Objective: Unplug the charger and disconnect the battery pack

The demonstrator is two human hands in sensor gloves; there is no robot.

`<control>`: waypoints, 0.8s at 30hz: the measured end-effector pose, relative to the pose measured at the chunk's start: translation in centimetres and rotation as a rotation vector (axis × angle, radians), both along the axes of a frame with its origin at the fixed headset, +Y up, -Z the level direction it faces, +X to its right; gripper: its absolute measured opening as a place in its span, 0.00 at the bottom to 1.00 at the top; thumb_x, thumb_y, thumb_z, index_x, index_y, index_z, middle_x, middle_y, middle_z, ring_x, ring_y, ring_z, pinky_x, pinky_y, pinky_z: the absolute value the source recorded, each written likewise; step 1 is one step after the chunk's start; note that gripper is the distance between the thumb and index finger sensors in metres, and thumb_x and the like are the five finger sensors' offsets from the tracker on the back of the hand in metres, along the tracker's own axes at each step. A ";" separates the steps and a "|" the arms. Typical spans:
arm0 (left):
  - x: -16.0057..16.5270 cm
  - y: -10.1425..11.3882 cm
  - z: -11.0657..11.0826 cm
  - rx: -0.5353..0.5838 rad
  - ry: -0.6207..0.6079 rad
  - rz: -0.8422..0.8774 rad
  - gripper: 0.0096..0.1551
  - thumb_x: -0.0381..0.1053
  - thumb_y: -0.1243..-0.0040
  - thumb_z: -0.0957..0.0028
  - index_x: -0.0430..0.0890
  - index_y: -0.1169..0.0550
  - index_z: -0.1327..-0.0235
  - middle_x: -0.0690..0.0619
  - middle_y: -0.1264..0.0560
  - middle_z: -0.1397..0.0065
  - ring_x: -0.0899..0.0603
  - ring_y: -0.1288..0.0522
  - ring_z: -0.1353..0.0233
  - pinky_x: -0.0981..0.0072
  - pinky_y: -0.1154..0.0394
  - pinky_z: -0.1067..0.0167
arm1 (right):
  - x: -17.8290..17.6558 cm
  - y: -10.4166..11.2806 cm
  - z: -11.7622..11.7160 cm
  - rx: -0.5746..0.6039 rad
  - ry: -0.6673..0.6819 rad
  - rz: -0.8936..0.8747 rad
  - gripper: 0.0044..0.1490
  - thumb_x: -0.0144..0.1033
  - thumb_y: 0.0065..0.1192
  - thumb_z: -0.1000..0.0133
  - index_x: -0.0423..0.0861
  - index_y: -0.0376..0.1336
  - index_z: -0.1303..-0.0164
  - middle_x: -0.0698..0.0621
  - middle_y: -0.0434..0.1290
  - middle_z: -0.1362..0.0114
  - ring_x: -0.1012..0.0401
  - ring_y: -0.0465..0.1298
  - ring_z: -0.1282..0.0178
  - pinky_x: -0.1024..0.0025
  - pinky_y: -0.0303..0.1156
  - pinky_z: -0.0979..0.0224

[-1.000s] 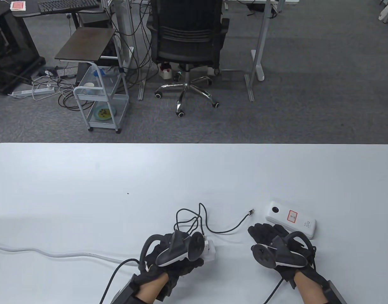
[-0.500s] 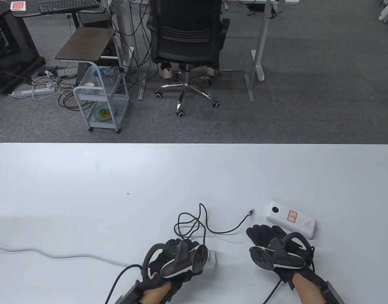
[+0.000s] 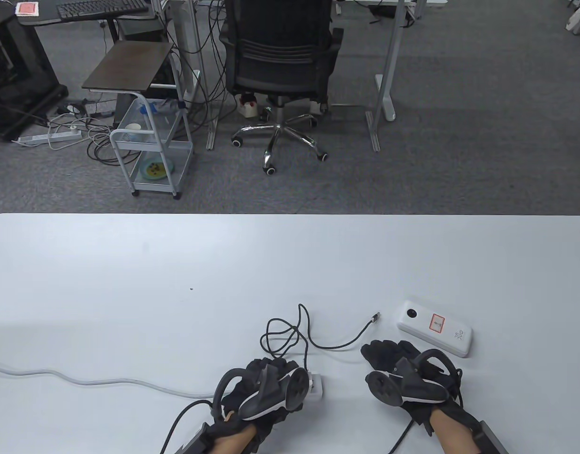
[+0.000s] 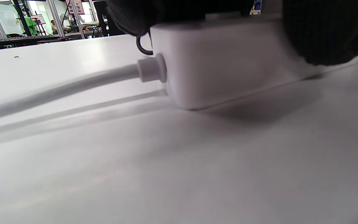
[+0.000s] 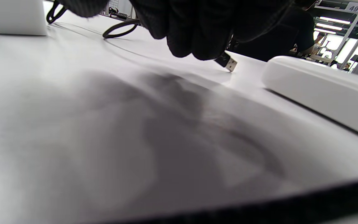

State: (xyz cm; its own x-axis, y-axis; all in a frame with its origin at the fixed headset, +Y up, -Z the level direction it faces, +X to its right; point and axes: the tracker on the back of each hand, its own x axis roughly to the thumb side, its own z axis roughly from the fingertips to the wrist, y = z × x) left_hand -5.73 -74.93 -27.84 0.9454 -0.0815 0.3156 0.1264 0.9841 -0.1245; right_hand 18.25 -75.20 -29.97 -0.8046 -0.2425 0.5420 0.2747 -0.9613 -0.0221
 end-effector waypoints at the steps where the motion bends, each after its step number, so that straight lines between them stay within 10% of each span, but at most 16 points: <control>1: 0.0 0.0 0.0 0.002 -0.001 -0.001 0.49 0.75 0.30 0.61 0.60 0.27 0.23 0.59 0.24 0.21 0.47 0.21 0.22 0.55 0.28 0.20 | -0.3 0.1 0.0 0.004 0.006 -0.015 0.42 0.56 0.36 0.40 0.49 0.51 0.17 0.45 0.62 0.13 0.48 0.69 0.19 0.45 0.63 0.22; 24: -0.2 0.0 0.1 0.014 -0.008 0.006 0.49 0.76 0.31 0.61 0.60 0.27 0.23 0.59 0.24 0.21 0.47 0.21 0.22 0.55 0.28 0.20 | -6.9 0.4 2.7 0.018 0.201 -0.262 0.48 0.63 0.38 0.43 0.48 0.50 0.16 0.45 0.62 0.14 0.48 0.69 0.20 0.46 0.64 0.23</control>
